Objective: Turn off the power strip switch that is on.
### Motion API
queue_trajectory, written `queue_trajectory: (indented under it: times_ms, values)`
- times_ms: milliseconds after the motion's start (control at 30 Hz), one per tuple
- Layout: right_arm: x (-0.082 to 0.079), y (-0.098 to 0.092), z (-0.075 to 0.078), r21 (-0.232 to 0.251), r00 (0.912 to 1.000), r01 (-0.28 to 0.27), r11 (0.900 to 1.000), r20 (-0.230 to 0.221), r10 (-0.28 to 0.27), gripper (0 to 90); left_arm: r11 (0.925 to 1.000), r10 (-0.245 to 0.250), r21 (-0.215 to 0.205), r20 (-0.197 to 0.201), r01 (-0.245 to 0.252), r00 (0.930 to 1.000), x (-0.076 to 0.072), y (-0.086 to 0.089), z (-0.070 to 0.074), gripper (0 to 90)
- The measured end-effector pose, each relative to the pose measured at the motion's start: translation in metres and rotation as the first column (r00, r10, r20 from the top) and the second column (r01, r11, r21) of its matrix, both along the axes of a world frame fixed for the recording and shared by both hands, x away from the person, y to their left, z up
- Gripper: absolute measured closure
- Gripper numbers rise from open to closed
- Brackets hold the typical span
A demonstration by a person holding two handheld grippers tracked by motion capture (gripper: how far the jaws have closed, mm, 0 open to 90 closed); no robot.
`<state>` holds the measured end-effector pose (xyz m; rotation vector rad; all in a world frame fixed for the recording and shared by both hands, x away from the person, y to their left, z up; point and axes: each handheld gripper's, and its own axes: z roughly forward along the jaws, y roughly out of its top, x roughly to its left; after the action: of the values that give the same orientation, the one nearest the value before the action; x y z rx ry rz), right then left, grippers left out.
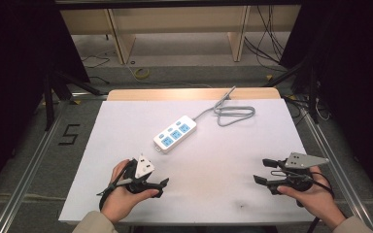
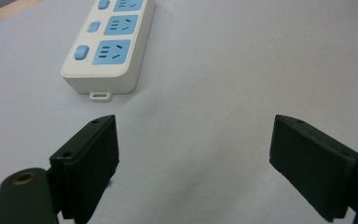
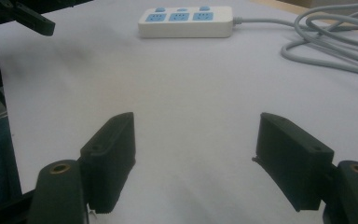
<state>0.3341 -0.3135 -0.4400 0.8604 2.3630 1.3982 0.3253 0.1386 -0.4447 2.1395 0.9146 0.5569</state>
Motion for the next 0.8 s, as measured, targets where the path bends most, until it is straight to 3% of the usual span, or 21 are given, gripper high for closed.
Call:
queue_trajectory:
  times_ms: [400, 800]
  values:
    - [0.001, 0.002, 0.0, 0.002, 1.0, 0.001, 1.0, 0.0, -0.001, 28.7, 1.0, -0.005, -0.009, 0.02, 0.005, 0.9998, 0.005, -0.002, 0.001, 17.4]
    - [0.002, 0.001, 0.0, 0.003, 1.0, 0.006, 1.0, -0.002, -0.006, 28.7, 0.9999, -0.006, 0.012, 0.045, 0.005, 0.999, 0.03, -0.016, 0.008, 19.3]
